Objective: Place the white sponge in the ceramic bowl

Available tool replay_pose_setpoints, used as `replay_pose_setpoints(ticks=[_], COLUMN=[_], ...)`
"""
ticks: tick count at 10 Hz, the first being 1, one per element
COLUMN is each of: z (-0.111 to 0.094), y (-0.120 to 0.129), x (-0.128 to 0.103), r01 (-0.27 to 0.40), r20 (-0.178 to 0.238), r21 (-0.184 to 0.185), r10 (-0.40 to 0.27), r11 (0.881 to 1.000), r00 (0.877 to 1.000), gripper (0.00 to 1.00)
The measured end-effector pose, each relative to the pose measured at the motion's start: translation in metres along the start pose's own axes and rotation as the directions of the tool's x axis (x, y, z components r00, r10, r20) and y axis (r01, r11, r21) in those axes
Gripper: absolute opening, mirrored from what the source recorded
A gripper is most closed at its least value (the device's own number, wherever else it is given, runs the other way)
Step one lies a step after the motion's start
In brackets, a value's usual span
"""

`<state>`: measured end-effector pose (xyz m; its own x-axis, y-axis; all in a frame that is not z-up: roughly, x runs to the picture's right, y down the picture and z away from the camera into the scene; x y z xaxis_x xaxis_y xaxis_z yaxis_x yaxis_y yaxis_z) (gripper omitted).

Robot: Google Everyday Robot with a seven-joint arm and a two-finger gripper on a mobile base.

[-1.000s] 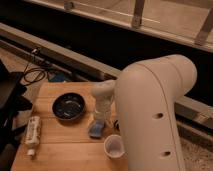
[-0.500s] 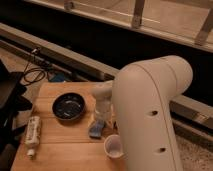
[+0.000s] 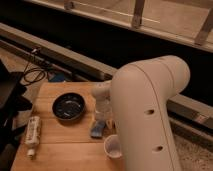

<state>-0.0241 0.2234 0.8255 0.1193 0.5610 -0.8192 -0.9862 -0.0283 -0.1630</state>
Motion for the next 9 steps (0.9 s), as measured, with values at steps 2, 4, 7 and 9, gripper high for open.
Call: replay_pose_setpoints(ticks=[2,4,7,9], z=[-0.002,-0.017,-0.036,-0.048], y=[-0.001,0.004,0.014,0.027], x=[-0.001,-0.001,-0.002,-0.005], r01=[-0.001,0.029,0.073,0.110], r20=[-0.004,-0.004,-0.004,-0.008], r21=[0.002,-0.008,-0.022,-0.037], r10=[0.001,-0.029,-0.074,-0.110], r11=[1.000,1.000,0.997,0.993], r00=[1.000,1.000,0.997,0.994], gripper=[0.50,0.28,0.06,0.05])
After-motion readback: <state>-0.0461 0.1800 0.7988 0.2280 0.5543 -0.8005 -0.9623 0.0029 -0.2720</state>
